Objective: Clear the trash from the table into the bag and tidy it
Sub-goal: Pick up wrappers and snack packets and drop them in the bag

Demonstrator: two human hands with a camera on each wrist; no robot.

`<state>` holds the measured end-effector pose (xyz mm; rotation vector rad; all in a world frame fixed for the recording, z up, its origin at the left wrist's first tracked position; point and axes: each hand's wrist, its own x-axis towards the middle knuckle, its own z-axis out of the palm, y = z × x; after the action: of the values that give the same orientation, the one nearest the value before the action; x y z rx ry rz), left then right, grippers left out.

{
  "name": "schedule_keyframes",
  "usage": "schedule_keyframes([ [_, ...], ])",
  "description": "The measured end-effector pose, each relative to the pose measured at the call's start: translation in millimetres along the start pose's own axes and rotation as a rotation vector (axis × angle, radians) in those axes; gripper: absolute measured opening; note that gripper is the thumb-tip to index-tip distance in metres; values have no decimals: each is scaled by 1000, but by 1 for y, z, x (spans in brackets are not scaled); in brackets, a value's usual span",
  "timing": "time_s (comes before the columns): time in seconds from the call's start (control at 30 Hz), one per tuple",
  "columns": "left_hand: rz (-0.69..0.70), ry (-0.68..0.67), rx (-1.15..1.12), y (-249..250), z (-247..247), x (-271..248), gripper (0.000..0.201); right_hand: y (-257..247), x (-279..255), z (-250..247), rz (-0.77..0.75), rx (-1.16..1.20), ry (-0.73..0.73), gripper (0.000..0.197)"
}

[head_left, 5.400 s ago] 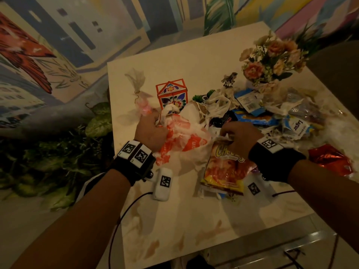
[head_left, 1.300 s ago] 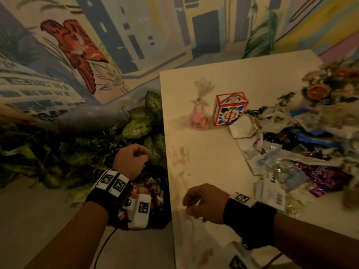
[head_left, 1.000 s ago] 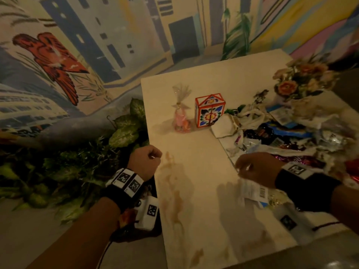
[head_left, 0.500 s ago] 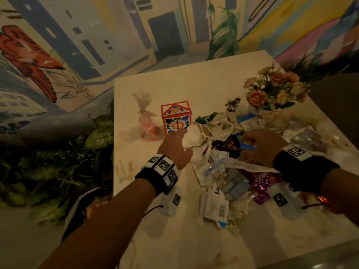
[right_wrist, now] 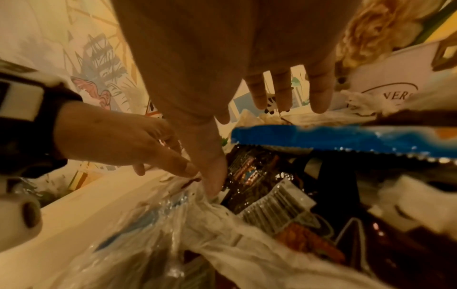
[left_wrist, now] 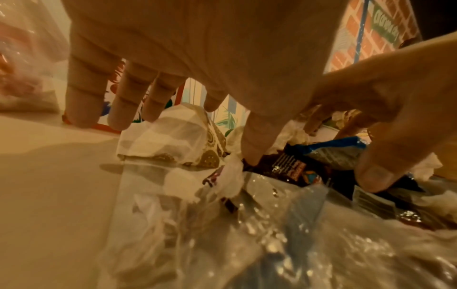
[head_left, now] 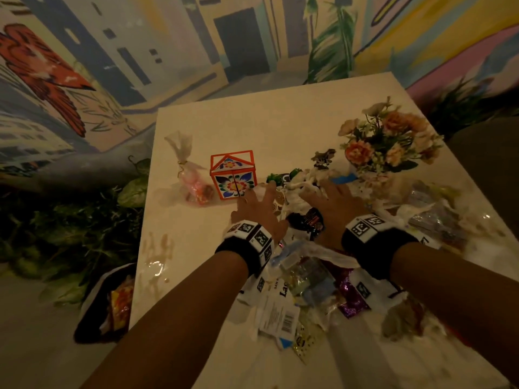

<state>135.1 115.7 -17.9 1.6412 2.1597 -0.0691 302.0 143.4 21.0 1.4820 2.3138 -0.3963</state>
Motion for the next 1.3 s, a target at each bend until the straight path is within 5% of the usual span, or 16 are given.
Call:
schedule_keyframes([
  [0.17, -57, -35, -27, 3, 3, 14, 89, 1, 15, 8, 3, -23, -96, 94],
  [0.6, -52, -133, -54, -14, 7, 3, 99, 1, 27, 17, -29, -20, -60, 54],
  [0.77, -81, -90, -117, -32, 14, 6, 77, 0, 25, 16, -63, -4, -57, 37],
  [1.03, -132, -82, -219, -39, 13, 1, 92, -2, 22, -11, -44, 113, -47, 16],
  [1.3, -109, -83, -130, -37, 16, -8, 92, 6, 18, -19, 13, 199, -22, 34],
])
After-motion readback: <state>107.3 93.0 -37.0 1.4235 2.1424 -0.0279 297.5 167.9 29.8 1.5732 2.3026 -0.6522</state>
